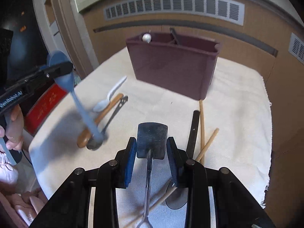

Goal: Organize utensils
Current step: 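Grasp the metal shovel spatula with the right tool while the left tool grasps the light blue spoon, then lift the spatula and blue spoon and lower both into the maroon caddy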

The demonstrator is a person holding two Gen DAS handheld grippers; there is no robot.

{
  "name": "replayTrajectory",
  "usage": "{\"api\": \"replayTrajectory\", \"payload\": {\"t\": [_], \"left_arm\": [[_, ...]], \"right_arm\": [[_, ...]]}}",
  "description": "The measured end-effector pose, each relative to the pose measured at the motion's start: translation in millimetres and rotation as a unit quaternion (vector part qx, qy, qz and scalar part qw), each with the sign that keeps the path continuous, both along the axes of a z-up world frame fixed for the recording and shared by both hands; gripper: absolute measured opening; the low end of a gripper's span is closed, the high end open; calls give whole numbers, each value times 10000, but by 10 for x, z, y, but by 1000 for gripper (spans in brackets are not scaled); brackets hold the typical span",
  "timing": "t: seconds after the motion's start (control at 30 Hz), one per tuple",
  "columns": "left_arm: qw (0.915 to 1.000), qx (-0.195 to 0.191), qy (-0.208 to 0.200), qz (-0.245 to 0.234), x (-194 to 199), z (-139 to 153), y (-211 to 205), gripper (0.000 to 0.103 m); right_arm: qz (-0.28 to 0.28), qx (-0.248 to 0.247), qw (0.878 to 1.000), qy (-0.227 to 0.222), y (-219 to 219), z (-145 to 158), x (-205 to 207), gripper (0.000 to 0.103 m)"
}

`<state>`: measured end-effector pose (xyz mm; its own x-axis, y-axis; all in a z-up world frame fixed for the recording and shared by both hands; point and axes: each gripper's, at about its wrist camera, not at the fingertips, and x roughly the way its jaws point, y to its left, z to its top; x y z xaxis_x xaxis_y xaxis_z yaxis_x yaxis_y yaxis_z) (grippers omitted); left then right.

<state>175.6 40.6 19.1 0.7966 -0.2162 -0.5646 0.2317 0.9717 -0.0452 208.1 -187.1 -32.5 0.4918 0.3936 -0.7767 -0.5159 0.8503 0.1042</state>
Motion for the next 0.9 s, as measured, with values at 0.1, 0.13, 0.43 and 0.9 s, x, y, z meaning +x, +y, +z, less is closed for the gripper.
{"api": "replayTrajectory", "payload": {"t": [0.1, 0.13, 0.43, 0.9], "left_arm": [[10000, -67, -5, -41, 2, 63, -24, 11], [10000, -54, -6, -48, -1, 73, -37, 11], [9997, -183, 4, -146, -76, 167, -68, 11], [9911, -135, -1294, -279, -213, 1203, -184, 11]], "right_arm": [[-72, 161, 9997, -150, -57, 114, -37, 30], [-84, 186, 9996, -175, -54, 131, -41, 30], [-232, 425, 9976, -500, -88, 319, -84, 29], [-380, 712, 9761, -2019, -71, 1501, -108, 29]]}}
